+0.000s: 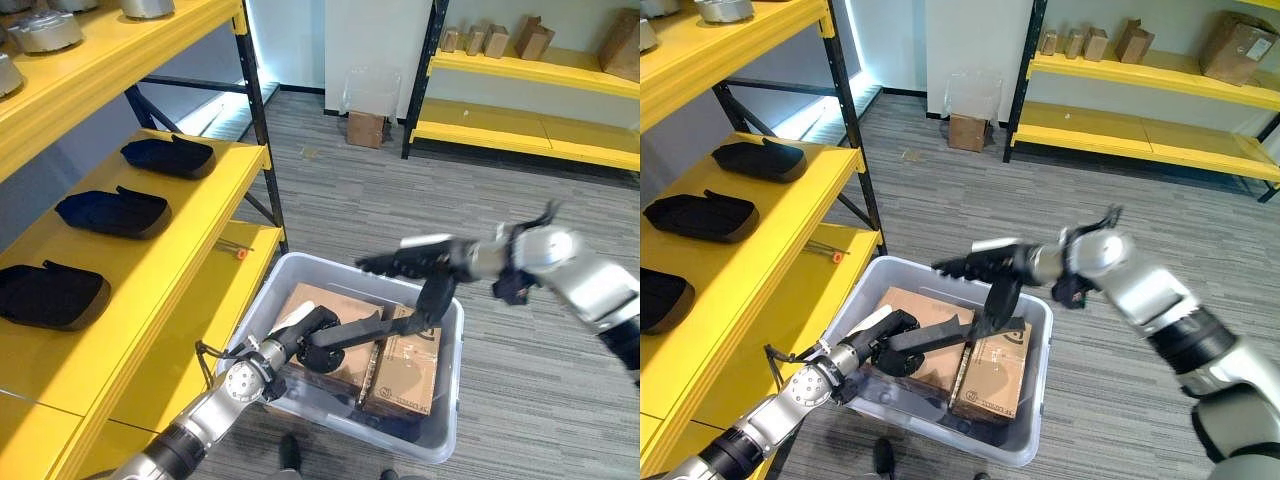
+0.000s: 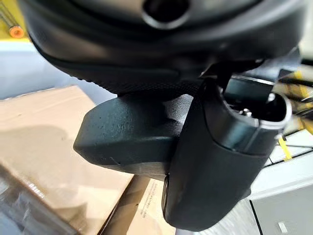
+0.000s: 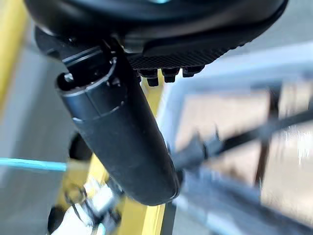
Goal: Move parts from the plastic box to the shelf.
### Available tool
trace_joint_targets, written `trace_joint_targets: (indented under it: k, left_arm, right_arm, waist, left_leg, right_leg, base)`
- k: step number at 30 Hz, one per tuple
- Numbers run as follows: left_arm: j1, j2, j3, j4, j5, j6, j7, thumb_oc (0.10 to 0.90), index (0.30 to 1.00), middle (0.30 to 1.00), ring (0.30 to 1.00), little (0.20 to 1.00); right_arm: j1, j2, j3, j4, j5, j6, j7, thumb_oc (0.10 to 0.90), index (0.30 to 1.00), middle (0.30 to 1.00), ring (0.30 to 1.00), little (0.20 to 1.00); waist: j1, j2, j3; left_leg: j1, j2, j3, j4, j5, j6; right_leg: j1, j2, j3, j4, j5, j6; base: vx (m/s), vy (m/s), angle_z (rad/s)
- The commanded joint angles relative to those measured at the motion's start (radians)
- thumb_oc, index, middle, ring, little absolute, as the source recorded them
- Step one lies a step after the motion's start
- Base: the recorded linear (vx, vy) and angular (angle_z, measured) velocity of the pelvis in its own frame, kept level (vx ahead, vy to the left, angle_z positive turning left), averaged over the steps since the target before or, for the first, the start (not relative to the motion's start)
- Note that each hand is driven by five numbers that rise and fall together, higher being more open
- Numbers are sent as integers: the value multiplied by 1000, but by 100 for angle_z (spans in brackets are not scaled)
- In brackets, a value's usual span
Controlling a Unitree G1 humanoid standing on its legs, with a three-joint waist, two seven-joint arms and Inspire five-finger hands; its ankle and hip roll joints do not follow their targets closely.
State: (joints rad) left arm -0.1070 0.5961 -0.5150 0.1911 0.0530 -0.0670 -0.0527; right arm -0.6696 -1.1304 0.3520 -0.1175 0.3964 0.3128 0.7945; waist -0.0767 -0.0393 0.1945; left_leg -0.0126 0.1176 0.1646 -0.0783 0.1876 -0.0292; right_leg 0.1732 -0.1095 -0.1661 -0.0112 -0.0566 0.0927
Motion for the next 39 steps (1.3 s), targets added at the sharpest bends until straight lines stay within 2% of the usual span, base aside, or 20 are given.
trace_joint_targets:
  k: [1, 6, 8, 9, 10, 12, 13, 15, 18, 19, 23, 25, 28, 30, 32, 33, 34, 36, 37, 39]
  left_arm:
    - [-68, 19, 69, -81, -24, -141, 55, 400, 300, 300, 300, 300]
    - [-39, 33, 94, -76, -29, -162, 67, 400, 300, 300, 300, 300]
    - [-17, 40, 108, -96, -28, -156, 75, 400, 300, 300, 300, 300]
    - [-7, 42, 122, -92, -32, -164, 79, 400, 300, 300, 300, 300]
    - [-6, 43, 125, -89, -33, -166, 79, 400, 300, 300, 300, 300]
    - [-10, 42, 152, -72, -38, -179, 77, 400, 300, 300, 300, 300]
    - [-14, 38, 165, -68, -33, -183, 83, 400, 300, 300, 300, 300]
    - [-16, 32, 182, -74, -22, -188, 92, 400, 300, 300, 300, 300]
    - [-23, 21, 223, -122, 3, -162, 118, 400, 300, 300, 300, 300]
    - [-28, 17, 284, -201, 31, -150, 146, 400, 300, 300, 300, 300]
    - [-37, 26, 368, -303, 53, -141, 199, 400, 300, 300, 300, 300]
    - [-54, 49, 426, -363, 40, -148, 257, 400, 300, 300, 300, 300]
    - [-56, 39, 448, -405, 41, -161, 291, 400, 300, 300, 300, 300]
    - [-65, 22, 444, -421, 62, -182, 314, 400, 300, 300, 300, 300]
    - [-83, 9, 437, -426, 67, -215, 315, 400, 300, 300, 300, 300]
    - [-88, 6, 437, -428, 63, -220, 308, 400, 300, 300, 300, 300]
    - [-96, -3, 429, -438, 70, -224, 301, 400, 300, 300, 300, 300]
    - [-103, -6, 422, -446, 77, -228, 299, 400, 300, 300, 300, 300]
    - [-102, -10, 412, -457, 88, -238, 295, 400, 300, 300, 300, 300]
    - [-90, -8, 405, -472, 88, -249, 293, 400, 300, 300, 300, 300]
  right_arm:
    - [33, -81, -48, -72, 49, -79, 28, 900, 1000, 1000, 1000, 1000]
    - [109, -105, -173, -96, 161, -133, -121, 900, 1000, 1000, 1000, 1000]
    - [154, -78, -250, -87, 236, -225, -255, 900, 1000, 1000, 1000, 1000]
    - [176, -35, -311, -97, 327, -284, -351, 900, 1000, 1000, 1000, 1000]
    - [186, -22, -330, -103, 347, -302, -378, 900, 1000, 1000, 1000, 1000]
    - [249, 82, -455, -129, 365, -353, -466, 900, 1000, 1000, 1000, 1000]
    - [279, 122, -505, -142, 396, -356, -483, 900, 1000, 1000, 1000, 1000]
    - [317, 175, -555, -151, 418, -354, -494, 900, 1000, 1000, 1000, 1000]
    - [400, 319, -610, -154, 461, -336, -502, 900, 1000, 1000, 1000, 1000]
    - [500, 454, -628, -131, 422, -291, -488, 900, 1000, 1000, 1000, 1000]
    - [607, 594, -552, -114, 403, -291, -494, 900, 1000, 1000, 1000, 1000]
    - [635, 661, -428, -61, 353, -332, -458, 900, 1000, 1000, 1000, 1000]
    - [616, 696, -323, -17, 458, -371, -386, 900, 1000, 1000, 1000, 1000]
    - [591, 739, -242, -7, 494, -402, -363, 900, 1000, 1000, 1000, 1000]
    - [565, 783, -183, 3, 488, -431, -413, 900, 1000, 1000, 1000, 1000]
    - [560, 792, -172, 11, 472, -444, -432, 900, 1000, 1000, 1000, 1000]
    - [547, 811, -147, 33, 437, -470, -478, 900, 1000, 1000, 1000, 1000]
    - [541, 816, -135, 43, 452, -480, -493, 900, 1000, 1000, 1000, 1000]
    - [547, 823, -128, 43, 440, -489, -516, 900, 1000, 1000, 1000, 1000]
    - [551, 821, -116, 40, 438, -492, -531, 900, 1000, 1000, 1000, 1000]
  waist:
    - [-9, -13, -61]
    - [-30, -12, -59]
    - [-34, -8, -59]
    - [-39, -2, -58]
    - [-38, -1, -58]
    - [-45, 9, -55]
    - [-51, 14, -54]
    - [-53, 18, -54]
    - [-55, 28, -52]
    - [-50, 39, -45]
    - [-48, 51, -27]
    - [-35, 65, -13]
    - [0, 76, -4]
    - [30, 90, 8]
    - [52, 100, 25]
    - [54, 100, 29]
    - [60, 101, 36]
    - [60, 99, 39]
    - [56, 90, 41]
    - [54, 74, 35]
  left_leg:
    - [98, 143, 10, -9, -81, -111]
    - [106, 147, 26, -9, -85, -111]
    - [109, 147, 30, -9, -88, -109]
    - [109, 149, 33, -9, -89, -107]
    - [108, 149, 34, -9, -90, -107]
    - [108, 153, 37, -9, -96, -105]
    - [109, 153, 41, -9, -99, -103]
    - [109, 155, 44, -9, -102, -102]
    - [110, 155, 45, -7, -106, -98]
    - [108, 153, 42, -2, -107, -92]
    - [99, 147, 36, 7, -100, -84]
    - [95, 147, 24, 10, -88, -87]
    - [70, 154, -5, 5, -54, -105]
    - [28, 167, -19, -4, -2, -124]
    - [-24, 179, -25, -3, 54, -136]
    - [-34, 177, -18, 0, 57, -136]
    - [-47, 172, 25, 5, 53, -133]
    - [-47, 168, 67, 12, 47, -129]
    - [-38, 166, 121, 59, 13, -118]
    - [-15, 160, 135, 140, -48, -115]
  right_leg:
    - [-75, -60, 3, 49, 47, 21]
    - [-75, -59, 16, 42, 52, 24]
    - [-74, -59, 23, 40, 51, 25]
    - [-78, -58, 30, 43, 49, 25]
    - [-80, -58, 31, 44, 48, 25]
    - [-85, -60, 38, 48, 42, 27]
    - [-87, -60, 42, 48, 42, 28]
    - [-89, -61, 46, 49, 41, 29]
    - [-92, -63, 49, 50, 40, 29]
    - [-95, -65, 43, 56, 35, 25]
    - [-112, -66, 39, 72, 33, 17]
    - [-113, -59, 24, 77, 26, 0]
    - [-100, -51, -9, 68, 23, -17]
    - [-89, -44, -45, 64, 15, -29]
    - [-82, -37, -79, 71, 4, -39]
    - [-80, -38, -90, 73, 1, -40]
    - [-69, -41, -118, 70, -3, -43]
    - [-63, -44, -141, 67, -4, -44]
    - [-60, -53, -173, 72, -7, -47]
    - [-65, -62, -180, 78, -15, -50]
  base:
    - [-21, -5, -16]
    - [9, -9, -13]
    - [13, -11, -12]
    - [4, -6, -17]
    - [-3, -10, -24]
    - [-14, -20, -17]
    - [0, 0, 0]
    - [0, 0, 0]
    - [-18, -75, -4]
    - [-56, -122, 0]
    - [-120, -146, 2]
    - [-143, -292, 5]
    - [-71, -221, 13]
    - [-97, -138, 32]
    - [-135, -95, 44]
    - [-149, -84, 57]
    - [-100, -48, 61]
    - [-117, -23, 73]
    - [-147, 2, 78]
    - [-125, 33, 89]
